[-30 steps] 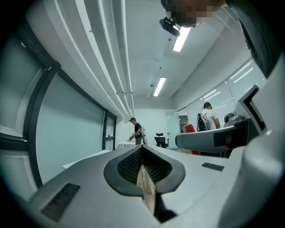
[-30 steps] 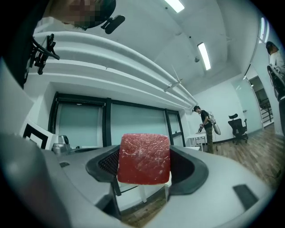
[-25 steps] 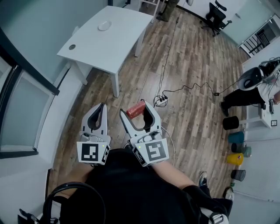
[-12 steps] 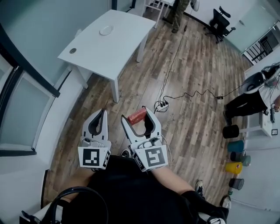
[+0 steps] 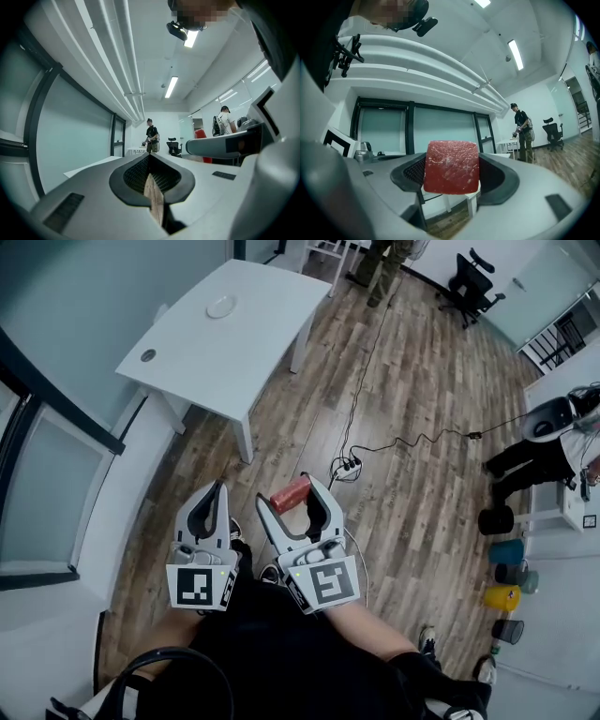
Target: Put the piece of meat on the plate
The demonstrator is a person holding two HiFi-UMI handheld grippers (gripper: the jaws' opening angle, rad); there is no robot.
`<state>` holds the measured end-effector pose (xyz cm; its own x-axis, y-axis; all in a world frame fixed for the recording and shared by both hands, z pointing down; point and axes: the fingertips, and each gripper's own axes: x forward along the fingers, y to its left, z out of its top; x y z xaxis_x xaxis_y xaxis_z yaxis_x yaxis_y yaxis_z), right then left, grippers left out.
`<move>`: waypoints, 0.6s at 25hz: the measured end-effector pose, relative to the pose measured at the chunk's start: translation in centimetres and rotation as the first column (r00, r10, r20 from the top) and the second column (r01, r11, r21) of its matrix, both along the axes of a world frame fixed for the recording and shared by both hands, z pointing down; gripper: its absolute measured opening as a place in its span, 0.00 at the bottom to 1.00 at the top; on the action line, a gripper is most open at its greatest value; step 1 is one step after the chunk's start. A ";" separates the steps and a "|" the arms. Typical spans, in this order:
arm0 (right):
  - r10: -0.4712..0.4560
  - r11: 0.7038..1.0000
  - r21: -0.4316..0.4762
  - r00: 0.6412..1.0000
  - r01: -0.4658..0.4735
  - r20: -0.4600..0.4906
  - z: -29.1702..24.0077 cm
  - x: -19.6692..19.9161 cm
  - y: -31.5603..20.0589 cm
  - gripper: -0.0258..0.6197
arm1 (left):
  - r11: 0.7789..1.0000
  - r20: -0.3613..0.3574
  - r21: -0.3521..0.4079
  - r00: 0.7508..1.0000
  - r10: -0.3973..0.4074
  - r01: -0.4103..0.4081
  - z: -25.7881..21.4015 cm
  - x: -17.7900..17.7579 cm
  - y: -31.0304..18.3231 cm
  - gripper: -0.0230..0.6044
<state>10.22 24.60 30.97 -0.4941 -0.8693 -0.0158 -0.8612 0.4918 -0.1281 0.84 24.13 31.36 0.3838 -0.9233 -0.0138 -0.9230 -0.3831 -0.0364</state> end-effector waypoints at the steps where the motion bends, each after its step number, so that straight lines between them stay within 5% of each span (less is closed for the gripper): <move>1: 0.002 1.000 -0.003 1.000 -0.002 0.001 0.3 -0.3 -0.7 0.52 | 1.000 0.002 -0.001 1.000 0.004 -0.004 0.3 -0.2 -0.6 0.04; 15: 0.044 0.998 -0.046 0.999 -0.045 -0.028 1.3 -3.4 -11.1 0.52 | 0.999 -0.030 -0.036 0.999 0.028 -0.029 1.2 -3.6 -11.9 0.04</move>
